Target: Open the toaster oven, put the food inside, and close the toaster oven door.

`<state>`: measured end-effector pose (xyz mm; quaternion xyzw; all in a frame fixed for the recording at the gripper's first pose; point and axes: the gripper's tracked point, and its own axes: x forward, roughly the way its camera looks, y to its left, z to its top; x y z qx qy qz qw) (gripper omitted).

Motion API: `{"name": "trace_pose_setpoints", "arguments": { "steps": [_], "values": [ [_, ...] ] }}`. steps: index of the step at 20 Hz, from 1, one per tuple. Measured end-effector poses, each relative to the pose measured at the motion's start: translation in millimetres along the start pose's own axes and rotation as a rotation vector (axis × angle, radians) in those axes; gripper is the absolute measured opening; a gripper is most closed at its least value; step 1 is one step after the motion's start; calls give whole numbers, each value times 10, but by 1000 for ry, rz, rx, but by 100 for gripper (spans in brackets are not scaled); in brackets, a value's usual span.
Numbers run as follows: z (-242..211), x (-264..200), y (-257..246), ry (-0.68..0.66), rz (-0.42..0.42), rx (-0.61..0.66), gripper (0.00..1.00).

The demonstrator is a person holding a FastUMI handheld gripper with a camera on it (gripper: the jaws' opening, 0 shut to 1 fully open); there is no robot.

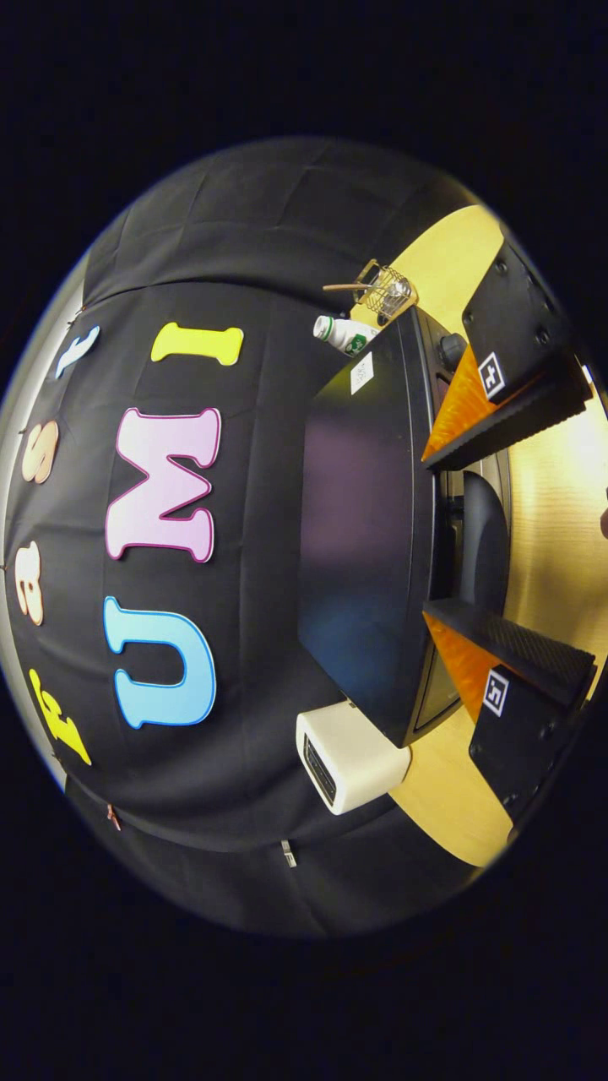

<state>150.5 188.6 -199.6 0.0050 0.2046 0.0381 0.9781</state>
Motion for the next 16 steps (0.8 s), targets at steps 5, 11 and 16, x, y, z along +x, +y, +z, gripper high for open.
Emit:
{"name": "trace_pose_setpoints", "arguments": {
  "steps": [5, 11, 16],
  "values": [
    [-80, -135, 36, 20, 12, -14, 100],
    [-339, -434, 42, 37, 1, -49, 99],
    [-747, -695, 35, 101, 12, -74, 98]
  ]
}}
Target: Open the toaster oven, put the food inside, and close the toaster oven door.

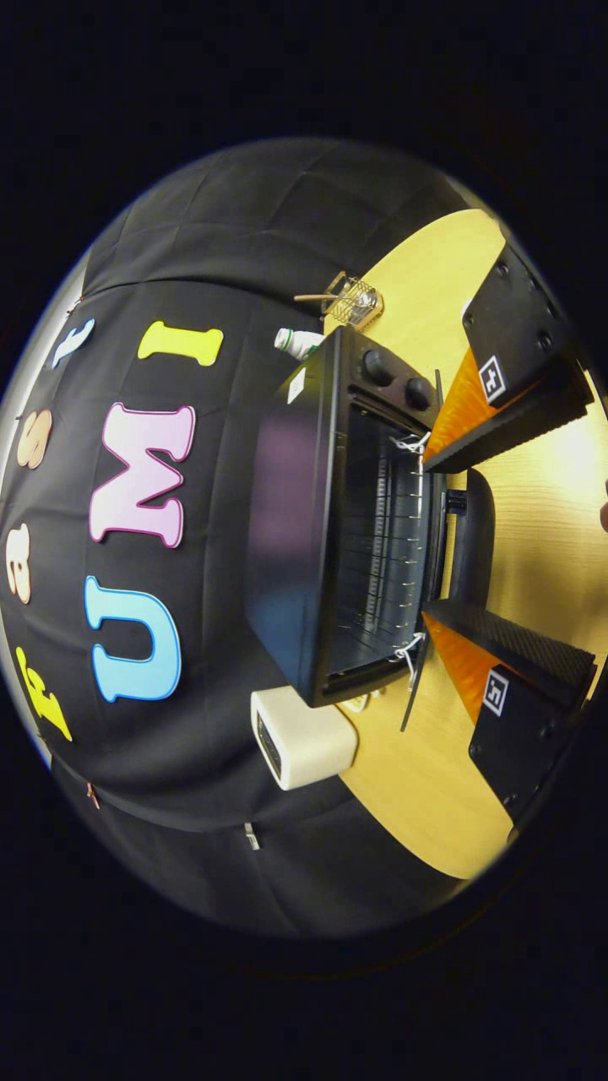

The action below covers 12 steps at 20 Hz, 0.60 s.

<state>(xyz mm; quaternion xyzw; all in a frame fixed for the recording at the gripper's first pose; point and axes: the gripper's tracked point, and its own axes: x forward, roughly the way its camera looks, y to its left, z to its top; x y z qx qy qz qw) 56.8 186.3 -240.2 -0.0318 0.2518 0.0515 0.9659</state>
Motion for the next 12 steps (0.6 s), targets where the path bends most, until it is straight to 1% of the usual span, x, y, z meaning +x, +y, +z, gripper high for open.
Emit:
{"name": "trace_pose_setpoints", "arguments": {
  "steps": [3, 4, 5, 7, 9, 12],
  "values": [
    [-421, -97, 50, 90, 18, -30, 98],
    [-602, -100, 71, 142, 31, -36, 98],
    [-774, -113, 94, 192, 52, -31, 98],
    [-1037, -160, 46, 270, 55, -8, 99],
    [-1096, -208, -58, 287, 45, 13, 99],
    [-1078, -327, -301, 290, 37, 6, 99]
  ]
}}
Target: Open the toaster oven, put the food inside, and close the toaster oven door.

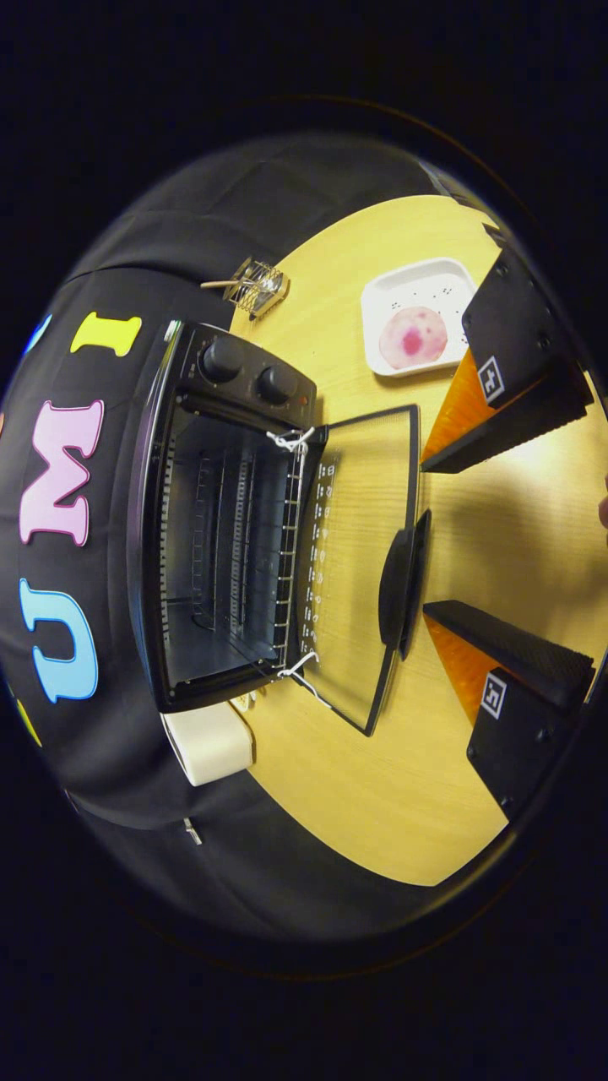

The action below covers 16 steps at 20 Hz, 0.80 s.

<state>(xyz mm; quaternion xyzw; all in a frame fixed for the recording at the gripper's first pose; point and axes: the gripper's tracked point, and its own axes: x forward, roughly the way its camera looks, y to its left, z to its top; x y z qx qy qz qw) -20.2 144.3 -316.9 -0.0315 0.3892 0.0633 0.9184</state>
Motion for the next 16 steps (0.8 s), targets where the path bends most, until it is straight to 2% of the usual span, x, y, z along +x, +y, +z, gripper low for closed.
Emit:
{"name": "trace_pose_setpoints", "arguments": {
  "steps": [8, 16],
  "values": [
    [286, -324, -1174, -43, -32, 34, 99],
    [192, -302, -2179, 49, -13, 33, 99]
  ]
}}
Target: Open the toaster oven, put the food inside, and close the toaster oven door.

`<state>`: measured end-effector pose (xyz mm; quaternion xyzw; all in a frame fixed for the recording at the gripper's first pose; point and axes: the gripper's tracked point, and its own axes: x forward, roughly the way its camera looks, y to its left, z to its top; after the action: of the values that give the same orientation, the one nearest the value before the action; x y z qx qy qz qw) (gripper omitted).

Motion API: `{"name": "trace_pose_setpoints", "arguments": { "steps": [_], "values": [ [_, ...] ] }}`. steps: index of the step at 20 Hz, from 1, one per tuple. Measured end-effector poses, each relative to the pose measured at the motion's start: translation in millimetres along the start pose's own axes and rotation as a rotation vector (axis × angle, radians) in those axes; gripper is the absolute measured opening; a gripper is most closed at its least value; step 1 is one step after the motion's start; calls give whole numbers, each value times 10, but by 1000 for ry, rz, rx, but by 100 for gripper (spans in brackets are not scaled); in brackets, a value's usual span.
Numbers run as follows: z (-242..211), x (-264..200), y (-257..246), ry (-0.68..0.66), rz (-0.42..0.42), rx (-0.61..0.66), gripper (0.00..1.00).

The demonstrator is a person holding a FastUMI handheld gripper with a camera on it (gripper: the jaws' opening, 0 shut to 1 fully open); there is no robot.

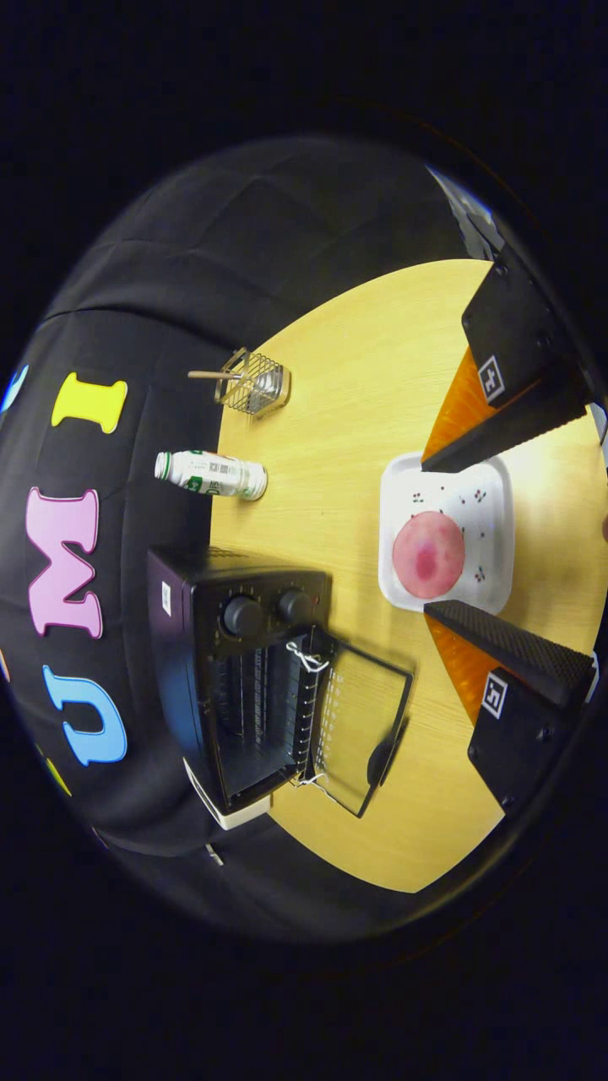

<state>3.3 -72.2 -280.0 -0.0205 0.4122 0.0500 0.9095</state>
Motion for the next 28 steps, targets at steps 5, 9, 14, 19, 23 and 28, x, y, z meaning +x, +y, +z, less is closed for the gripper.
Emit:
{"name": "trace_pose_setpoints", "arguments": {
  "steps": [5, 9, 14, 19, 23, 28],
  "values": [
    [-165, 177, -518, 83, -9, -8, 99],
    [-329, 335, -846, 143, 14, -5, 99],
    [-478, 518, -957, 206, 58, 22, 98],
    [-527, 691, -753, 235, 117, 3, 99],
    [-640, 754, -641, 291, 126, -35, 97],
    [-635, 798, -563, 291, 132, -70, 75]
  ]
}}
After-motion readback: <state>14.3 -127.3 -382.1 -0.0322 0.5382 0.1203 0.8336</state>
